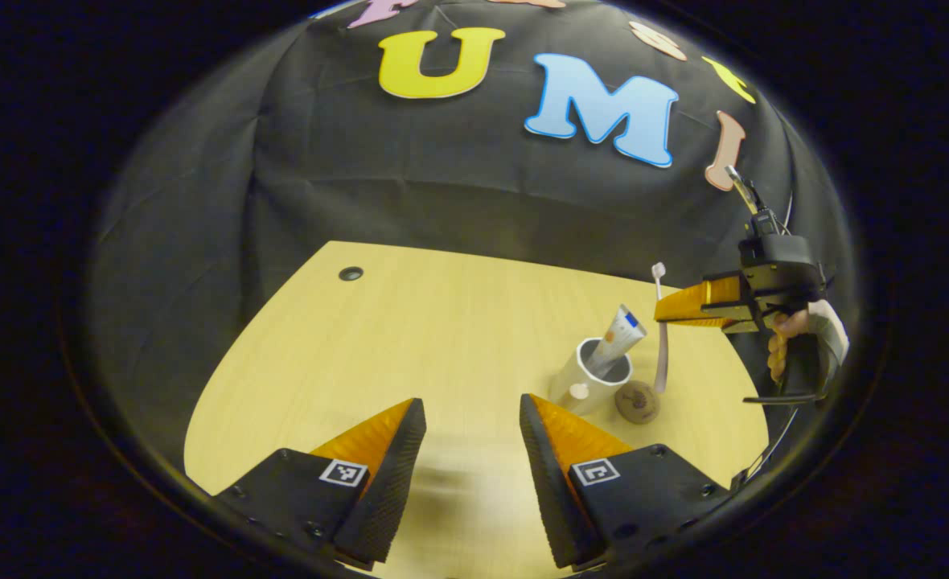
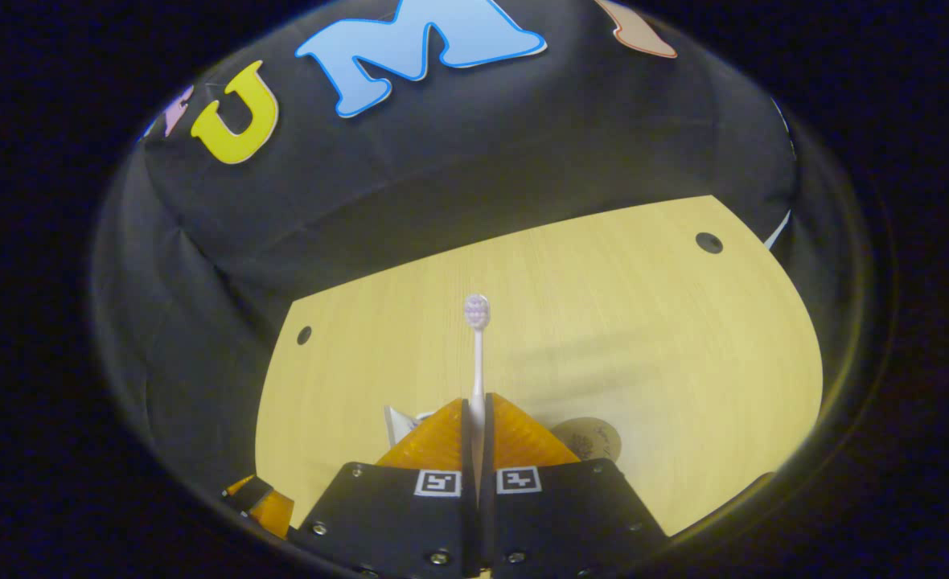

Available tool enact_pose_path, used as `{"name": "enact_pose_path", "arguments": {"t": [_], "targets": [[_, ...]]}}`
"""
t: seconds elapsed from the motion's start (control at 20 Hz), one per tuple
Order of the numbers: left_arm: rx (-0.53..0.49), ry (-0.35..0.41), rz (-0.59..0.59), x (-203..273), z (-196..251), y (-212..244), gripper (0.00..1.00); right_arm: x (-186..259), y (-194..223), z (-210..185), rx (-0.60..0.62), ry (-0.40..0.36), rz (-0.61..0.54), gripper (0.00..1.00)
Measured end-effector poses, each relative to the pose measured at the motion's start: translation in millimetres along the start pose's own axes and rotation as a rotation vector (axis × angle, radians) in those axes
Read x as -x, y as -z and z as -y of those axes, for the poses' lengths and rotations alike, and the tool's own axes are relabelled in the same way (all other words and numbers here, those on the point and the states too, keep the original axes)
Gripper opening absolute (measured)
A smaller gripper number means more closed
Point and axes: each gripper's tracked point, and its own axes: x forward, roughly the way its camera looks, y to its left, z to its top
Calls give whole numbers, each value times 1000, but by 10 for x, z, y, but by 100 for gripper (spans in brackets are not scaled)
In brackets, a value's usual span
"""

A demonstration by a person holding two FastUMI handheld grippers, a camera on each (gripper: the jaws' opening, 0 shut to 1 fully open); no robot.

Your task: Put the toothbrush and toothpaste on the desktop into the cup, then pick up the cup and place it on the coaster on the desktop.

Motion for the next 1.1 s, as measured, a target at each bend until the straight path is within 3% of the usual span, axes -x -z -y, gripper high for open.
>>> {"name": "enact_pose_path", "arguments": {"t": [0.1, 0.3, 0.4, 0.5, 0.7, 0.75, 0.9, 1.1], "targets": [[20, -40, -5, 91, -217, 43, 82, -159, -68, -59, -24, 3, 13, 2], [40, -105, -15, 177, -606, 86, 74, -357, -13, -84, -38, 18, 4, 2], [49, -119, -27, 191, -688, 132, 78, -405, -31, -103, -43, 19, 11, 2], [54, -122, -36, 176, -695, 143, 73, -440, -57, -115, -53, 18, 18, 2], [53, -108, -43, 128, -633, 145, 74, -449, -64, -85, 5, 43, 65, 2], [48, -103, -47, 101, -599, 152, 78, -436, -68, -107, 18, 33, 88, 2], [24, -92, -56, 75, -508, 155, 73, -388, -30, -146, 41, -1, 153, 2], [18, -73, -60, 37, -427, 141, 78, -322, 80, -189, 50, -26, 185, 4]]}}
